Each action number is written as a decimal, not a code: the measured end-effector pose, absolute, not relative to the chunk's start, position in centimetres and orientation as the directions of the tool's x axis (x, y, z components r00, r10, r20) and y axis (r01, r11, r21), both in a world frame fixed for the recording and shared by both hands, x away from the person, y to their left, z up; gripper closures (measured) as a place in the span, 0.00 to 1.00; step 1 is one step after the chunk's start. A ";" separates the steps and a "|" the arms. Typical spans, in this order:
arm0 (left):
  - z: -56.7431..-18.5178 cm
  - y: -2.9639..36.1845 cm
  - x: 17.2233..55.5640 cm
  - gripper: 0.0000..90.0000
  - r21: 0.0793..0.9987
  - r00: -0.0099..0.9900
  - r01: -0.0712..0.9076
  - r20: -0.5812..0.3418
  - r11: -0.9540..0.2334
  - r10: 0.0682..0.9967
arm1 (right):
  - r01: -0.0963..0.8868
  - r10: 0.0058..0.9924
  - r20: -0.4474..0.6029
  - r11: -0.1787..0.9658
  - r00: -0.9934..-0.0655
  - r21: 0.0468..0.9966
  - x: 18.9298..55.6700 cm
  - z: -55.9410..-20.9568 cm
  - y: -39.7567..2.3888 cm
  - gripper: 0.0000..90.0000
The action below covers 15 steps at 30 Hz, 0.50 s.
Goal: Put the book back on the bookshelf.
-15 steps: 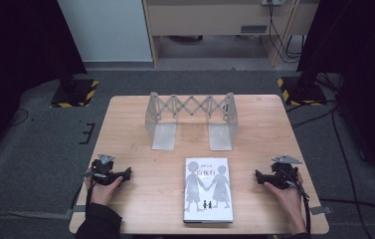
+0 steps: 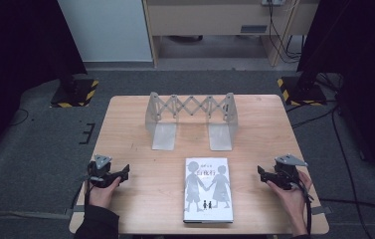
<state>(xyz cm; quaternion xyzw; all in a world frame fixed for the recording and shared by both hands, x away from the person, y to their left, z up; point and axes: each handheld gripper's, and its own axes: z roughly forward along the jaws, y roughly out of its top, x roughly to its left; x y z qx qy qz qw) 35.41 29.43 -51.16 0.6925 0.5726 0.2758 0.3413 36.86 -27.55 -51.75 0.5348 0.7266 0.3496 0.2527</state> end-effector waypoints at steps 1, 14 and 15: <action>-51.2 29.4 35.4 0.17 0.788 0.192 0.605 -0.009 -0.111 0.981 | 0.600 0.954 0.007 0.184 -0.300 0.778 36.9 -51.7 -27.6 0.25; -50.4 27.4 34.9 0.17 0.823 0.271 0.556 -0.046 -0.117 0.962 | 0.579 0.944 0.056 0.153 -0.326 0.801 35.8 -50.5 -27.2 0.25; -50.4 27.4 34.9 0.17 0.823 0.271 0.556 -0.046 -0.117 0.962 | 0.578 0.942 0.060 0.151 -0.329 0.802 35.7 -50.4 -27.1 0.26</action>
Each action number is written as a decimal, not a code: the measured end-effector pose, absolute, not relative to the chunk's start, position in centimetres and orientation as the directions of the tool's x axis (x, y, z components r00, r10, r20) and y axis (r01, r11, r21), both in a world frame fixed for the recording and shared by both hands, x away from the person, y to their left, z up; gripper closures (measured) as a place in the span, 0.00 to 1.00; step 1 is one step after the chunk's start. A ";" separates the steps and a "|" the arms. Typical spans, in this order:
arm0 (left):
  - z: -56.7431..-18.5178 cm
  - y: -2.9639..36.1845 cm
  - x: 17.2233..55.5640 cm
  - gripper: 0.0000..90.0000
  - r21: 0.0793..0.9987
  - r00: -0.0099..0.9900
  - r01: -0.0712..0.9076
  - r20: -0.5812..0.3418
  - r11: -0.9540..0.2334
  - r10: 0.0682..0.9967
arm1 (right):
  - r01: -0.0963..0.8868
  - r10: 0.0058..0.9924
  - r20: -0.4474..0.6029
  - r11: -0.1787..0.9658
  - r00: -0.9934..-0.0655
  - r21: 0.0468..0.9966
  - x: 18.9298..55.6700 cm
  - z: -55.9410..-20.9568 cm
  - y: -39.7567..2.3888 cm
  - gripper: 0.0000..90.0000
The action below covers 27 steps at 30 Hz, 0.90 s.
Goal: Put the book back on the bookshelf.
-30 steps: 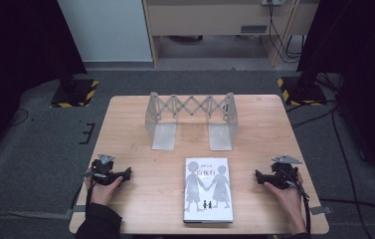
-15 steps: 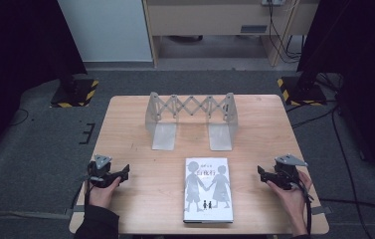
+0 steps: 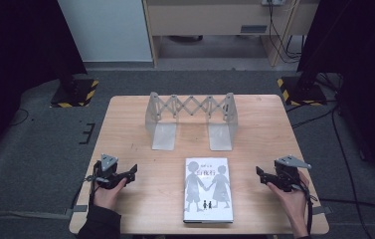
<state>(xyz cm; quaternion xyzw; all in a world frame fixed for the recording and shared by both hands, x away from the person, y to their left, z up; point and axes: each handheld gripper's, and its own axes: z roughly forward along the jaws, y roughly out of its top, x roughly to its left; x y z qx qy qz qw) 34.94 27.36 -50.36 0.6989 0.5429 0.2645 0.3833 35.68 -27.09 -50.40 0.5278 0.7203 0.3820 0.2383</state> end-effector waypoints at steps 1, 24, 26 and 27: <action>-50.3 27.1 34.8 0.17 0.828 0.280 0.550 -0.058 -0.110 0.958 | 0.578 0.940 0.066 0.150 -0.334 0.802 35.6 -50.3 -27.0 0.26; -50.0 22.4 33.5 0.26 0.845 0.446 0.512 -0.110 -0.153 0.888 | 0.515 0.895 0.164 0.083 -0.415 0.853 34.6 -49.7 -24.4 0.32; -50.0 21.9 33.4 0.26 0.844 0.459 0.512 -0.114 -0.158 0.881 | 0.516 0.892 0.162 0.090 -0.423 0.852 34.6 -49.6 -24.2 0.33; -50.0 21.7 33.3 0.26 0.846 0.464 0.510 -0.116 -0.158 0.878 | 0.520 0.891 0.166 0.089 -0.423 0.849 34.6 -49.6 -24.1 0.33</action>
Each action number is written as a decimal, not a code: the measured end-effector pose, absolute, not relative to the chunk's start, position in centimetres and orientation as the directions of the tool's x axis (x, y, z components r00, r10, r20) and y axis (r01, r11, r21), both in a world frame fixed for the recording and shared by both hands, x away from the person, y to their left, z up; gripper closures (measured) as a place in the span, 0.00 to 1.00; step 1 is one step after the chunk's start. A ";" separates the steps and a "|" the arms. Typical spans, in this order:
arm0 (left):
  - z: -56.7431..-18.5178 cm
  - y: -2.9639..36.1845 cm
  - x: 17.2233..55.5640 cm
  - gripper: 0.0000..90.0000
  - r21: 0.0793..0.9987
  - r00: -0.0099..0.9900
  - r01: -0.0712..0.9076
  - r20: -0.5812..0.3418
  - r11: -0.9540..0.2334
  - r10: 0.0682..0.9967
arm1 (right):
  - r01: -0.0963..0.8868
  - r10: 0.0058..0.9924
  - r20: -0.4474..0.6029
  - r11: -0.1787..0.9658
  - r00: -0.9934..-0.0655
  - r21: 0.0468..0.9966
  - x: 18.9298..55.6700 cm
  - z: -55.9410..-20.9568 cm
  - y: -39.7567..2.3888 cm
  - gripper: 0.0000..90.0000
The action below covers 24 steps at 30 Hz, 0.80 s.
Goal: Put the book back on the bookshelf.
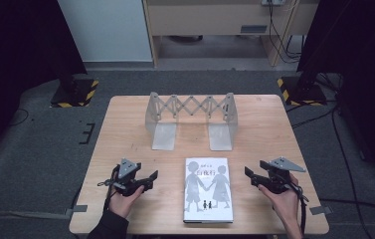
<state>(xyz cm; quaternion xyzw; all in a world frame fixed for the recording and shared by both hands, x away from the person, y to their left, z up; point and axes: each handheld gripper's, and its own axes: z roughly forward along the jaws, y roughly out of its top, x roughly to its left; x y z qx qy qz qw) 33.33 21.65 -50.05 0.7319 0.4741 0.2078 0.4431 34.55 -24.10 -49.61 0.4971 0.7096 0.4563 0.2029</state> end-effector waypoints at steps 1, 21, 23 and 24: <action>-50.0 21.4 33.3 0.26 0.846 0.469 0.508 -0.117 -0.159 0.875 | 0.522 0.889 0.161 0.099 -0.430 0.847 34.6 -49.6 -24.0 0.34; -50.4 17.1 32.9 0.26 0.840 0.548 0.509 -0.149 -0.187 0.823 | 0.542 0.858 0.180 0.130 -0.482 0.830 34.2 -50.1 -21.8 0.33; -50.6 16.8 32.9 0.25 0.840 0.563 0.504 -0.144 -0.200 0.814 | 0.542 0.853 0.178 0.138 -0.491 0.829 34.2 -50.2 -21.7 0.33; -50.6 16.7 32.9 0.25 0.841 0.571 0.498 -0.136 -0.210 0.810 | 0.544 0.853 0.185 0.132 -0.488 0.829 34.2 -50.2 -21.5 0.33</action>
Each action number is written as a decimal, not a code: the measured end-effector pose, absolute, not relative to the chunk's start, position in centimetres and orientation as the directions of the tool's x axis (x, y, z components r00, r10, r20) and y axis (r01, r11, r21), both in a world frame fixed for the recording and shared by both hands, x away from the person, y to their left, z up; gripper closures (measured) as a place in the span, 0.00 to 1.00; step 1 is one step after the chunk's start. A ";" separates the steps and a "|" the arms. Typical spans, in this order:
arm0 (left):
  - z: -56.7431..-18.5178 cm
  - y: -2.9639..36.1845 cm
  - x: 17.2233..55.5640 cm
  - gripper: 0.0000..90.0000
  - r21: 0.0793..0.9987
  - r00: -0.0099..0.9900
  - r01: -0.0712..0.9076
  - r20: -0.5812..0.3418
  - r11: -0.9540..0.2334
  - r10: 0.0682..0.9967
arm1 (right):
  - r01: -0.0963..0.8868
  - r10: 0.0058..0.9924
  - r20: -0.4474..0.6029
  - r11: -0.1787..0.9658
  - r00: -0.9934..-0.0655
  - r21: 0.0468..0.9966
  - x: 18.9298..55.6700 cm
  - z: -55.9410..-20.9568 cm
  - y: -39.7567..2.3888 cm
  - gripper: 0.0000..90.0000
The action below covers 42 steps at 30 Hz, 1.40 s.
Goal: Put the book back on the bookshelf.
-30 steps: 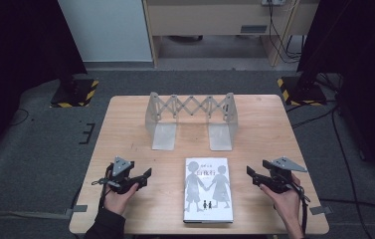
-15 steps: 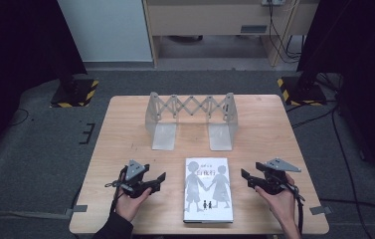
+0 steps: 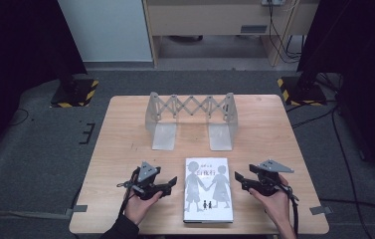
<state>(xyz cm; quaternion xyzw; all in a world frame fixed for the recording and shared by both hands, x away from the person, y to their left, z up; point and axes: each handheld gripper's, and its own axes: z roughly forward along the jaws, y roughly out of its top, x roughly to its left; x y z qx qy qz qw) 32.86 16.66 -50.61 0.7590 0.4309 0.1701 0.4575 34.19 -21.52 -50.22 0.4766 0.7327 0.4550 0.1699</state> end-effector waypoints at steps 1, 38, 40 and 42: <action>-50.7 16.5 32.8 0.25 0.840 0.575 0.498 -0.134 -0.215 0.807 | 0.542 0.851 0.181 0.138 -0.493 0.829 34.2 -50.3 -21.5 0.33; -52.5 12.2 33.0 0.07 0.827 0.681 0.492 -0.172 -0.271 0.711 | 0.586 0.751 0.297 0.145 -0.590 0.797 33.8 -52.5 -17.3 0.28; -52.7 11.9 33.0 0.04 0.819 0.683 0.508 -0.193 -0.268 0.704 | 0.594 0.744 0.319 0.128 -0.586 0.794 33.7 -52.7 -17.1 0.28; -52.8 11.8 33.0 0.03 0.815 0.691 0.515 -0.212 -0.265 0.691 | 0.608 0.735 0.348 0.109 -0.582 0.786 33.7 -52.9 -17.0 0.28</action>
